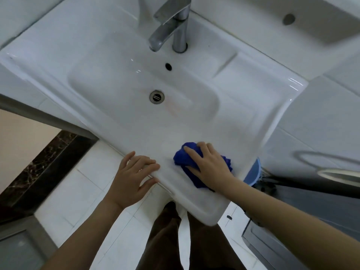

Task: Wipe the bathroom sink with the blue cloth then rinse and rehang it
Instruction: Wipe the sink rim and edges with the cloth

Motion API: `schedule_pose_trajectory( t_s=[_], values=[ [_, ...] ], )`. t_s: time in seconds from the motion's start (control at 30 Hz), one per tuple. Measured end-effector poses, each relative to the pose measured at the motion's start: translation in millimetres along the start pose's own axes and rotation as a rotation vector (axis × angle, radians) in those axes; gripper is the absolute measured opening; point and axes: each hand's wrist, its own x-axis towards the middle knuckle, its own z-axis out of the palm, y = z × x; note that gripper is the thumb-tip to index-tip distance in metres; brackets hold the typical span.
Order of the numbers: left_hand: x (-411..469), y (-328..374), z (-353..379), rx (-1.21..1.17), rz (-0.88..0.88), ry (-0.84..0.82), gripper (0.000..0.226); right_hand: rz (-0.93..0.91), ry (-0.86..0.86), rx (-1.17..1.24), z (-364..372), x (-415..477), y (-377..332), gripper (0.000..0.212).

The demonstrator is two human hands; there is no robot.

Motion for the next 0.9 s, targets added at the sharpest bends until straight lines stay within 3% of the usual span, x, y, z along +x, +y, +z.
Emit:
schedule_pose_trajectory(
  t_s=[0.1, 0.23, 0.33, 0.4, 0.53, 0.6, 0.73, 0.9],
  values=[
    [0.7, -1.0, 4.8, 0.005, 0.018, 0.028, 0.037, -0.057, 0.045, -0.030, -6.7, 34.2, 49.3, 0.050],
    [-1.6, -2.0, 7.1, 0.027, 0.031, 0.068, 0.034, 0.381, 0.176, -0.063, -41.8, 79.1, 138.7, 0.047],
    [-1.8, -1.8, 5.4, 0.028, 0.014, 0.056, 0.034, 0.483, 0.224, -0.112, -38.4, 73.5, 122.2, 0.046],
    [-2.3, -0.2, 4.5, 0.024, -0.004, 0.043, 0.035, 0.300, 0.192, -0.054, -26.3, 55.0, 85.5, 0.046],
    [-3.7, 0.4, 3.3, 0.031, -0.009, 0.032, 0.037, -0.395, -0.124, -0.028, -17.8, 24.5, 60.2, 0.050],
    [-3.6, 0.2, 3.7, 0.041, -0.013, 0.029, 0.038, -0.452, -0.160, -0.062, -23.8, 46.1, 91.3, 0.050],
    [-3.4, 2.9, 4.0, 0.065, -0.023, 0.030, 0.039, 0.045, 0.052, -0.069, -53.8, 90.9, 167.1, 0.048],
    [-3.3, 9.3, -3.7, 0.055, -0.068, -0.016, 0.037, 0.277, 0.111, -0.048, -46.6, 74.8, 135.5, 0.045]
  ],
)
